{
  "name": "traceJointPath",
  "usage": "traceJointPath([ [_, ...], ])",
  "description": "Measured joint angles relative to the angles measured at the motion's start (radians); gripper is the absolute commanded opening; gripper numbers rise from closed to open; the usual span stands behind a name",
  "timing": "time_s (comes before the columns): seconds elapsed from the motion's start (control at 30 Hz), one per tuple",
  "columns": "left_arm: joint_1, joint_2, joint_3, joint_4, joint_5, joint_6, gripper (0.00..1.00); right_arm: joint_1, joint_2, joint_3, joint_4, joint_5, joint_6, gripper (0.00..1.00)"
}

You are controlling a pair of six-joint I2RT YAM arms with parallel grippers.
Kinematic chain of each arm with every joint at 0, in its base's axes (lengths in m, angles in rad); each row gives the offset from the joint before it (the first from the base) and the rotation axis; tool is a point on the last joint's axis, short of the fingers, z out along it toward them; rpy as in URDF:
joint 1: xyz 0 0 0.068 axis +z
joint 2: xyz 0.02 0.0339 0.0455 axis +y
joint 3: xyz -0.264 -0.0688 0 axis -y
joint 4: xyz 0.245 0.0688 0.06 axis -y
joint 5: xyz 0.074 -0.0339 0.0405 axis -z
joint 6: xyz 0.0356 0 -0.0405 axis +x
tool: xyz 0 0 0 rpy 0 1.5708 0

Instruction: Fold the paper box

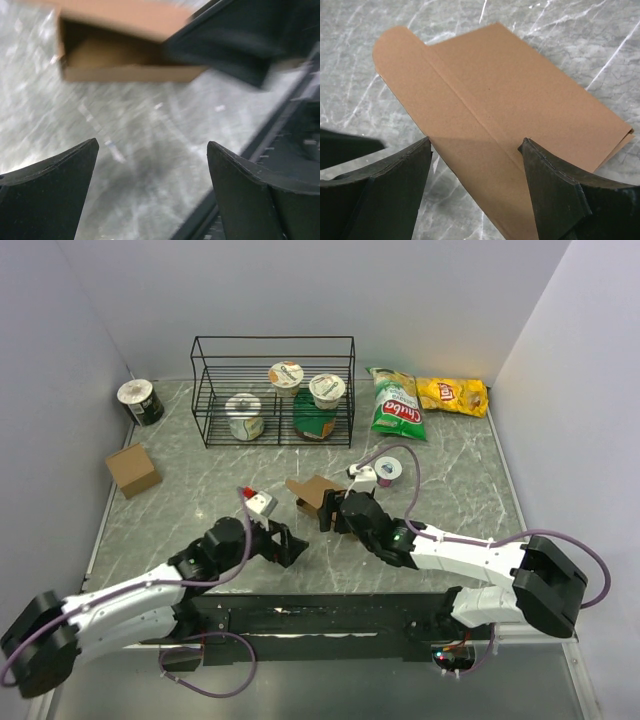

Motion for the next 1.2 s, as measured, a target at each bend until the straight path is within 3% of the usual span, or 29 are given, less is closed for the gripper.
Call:
traceJointPath([
  [0.17, 0.003, -0.188, 0.019, -0.03, 0.051, 0.0, 0.96, -0.004, 0.018, -0.005, 0.016, -0.005, 0.001, 0.79],
  [0.3, 0.064, -0.183, 0.121, -0.036, 0.068, -0.001, 0.96, -0.005, 0.035, -0.005, 0.025, -0.01, -0.005, 0.8],
  [0.4, 0.161, -0.068, 0.217, 0.006, 0.104, -0.01, 0.96, -0.005, 0.038, -0.006, 0.031, -0.011, -0.013, 0.8],
  [0.53, 0.283, 0.203, 0.366, 0.043, 0.196, -0.015, 0.96, -0.004, 0.035, -0.012, 0.039, -0.011, -0.021, 0.8],
  [0.7, 0.323, 0.491, 0.529, -0.029, 0.295, 0.024, 0.96, -0.005, 0.025, -0.018, 0.043, -0.011, -0.027, 0.81],
  [1.0, 0.33, 0.616, 0.636, -0.18, 0.359, 0.059, 0.96, -0.005, 0.026, -0.018, 0.043, -0.011, -0.037, 0.81],
  [1.2, 0.333, 0.681, 0.674, -0.224, 0.379, 0.058, 0.81, -0.005, 0.028, -0.017, 0.043, -0.011, -0.039, 0.81],
])
